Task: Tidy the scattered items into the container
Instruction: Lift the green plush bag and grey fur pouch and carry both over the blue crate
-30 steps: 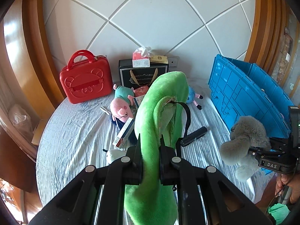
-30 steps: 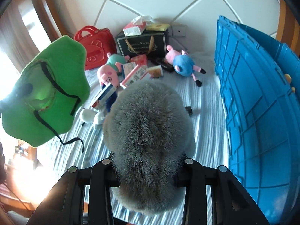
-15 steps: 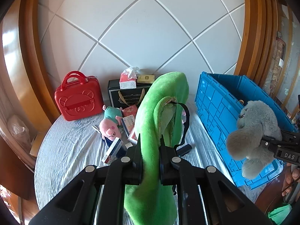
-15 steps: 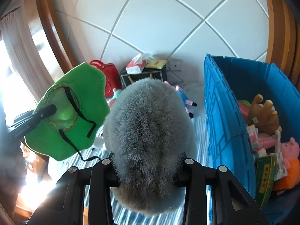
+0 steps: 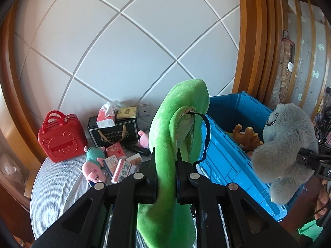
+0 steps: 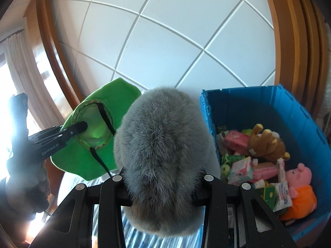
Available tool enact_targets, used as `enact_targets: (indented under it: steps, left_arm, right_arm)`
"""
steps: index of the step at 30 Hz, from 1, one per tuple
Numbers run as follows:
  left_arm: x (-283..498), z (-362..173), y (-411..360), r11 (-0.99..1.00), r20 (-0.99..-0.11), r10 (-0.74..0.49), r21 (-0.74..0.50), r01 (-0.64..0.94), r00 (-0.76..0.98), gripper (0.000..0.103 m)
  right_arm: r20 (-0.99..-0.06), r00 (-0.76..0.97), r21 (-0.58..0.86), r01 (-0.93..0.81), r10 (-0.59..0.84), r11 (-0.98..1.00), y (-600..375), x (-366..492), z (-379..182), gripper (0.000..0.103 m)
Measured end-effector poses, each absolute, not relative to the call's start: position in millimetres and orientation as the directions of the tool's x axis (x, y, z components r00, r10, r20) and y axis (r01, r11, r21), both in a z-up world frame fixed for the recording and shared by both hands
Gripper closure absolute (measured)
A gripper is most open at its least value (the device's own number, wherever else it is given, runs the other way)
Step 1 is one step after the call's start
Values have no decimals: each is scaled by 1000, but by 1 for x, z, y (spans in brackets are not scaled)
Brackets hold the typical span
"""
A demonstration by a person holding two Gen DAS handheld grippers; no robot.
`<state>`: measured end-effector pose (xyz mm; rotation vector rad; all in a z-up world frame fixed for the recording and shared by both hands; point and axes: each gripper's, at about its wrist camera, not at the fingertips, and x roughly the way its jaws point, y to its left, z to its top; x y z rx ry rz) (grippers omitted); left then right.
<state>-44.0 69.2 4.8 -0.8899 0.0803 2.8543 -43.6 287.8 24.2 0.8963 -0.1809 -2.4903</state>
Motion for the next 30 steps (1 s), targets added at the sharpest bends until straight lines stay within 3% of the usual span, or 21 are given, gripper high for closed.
enact_targets:
  steps: [15,30]
  left_arm:
    - [-91,29,199,-935,-544,284,26,-355,-789,91]
    - [-139,27,314,-863,-578,392,39,-504,-716,91]
  right_arm:
    - [-556,-746,296,233,-365,-926,387,-54,24,67]
    - [-595,-770,303,51,-230,-952,472,-64,8,67]
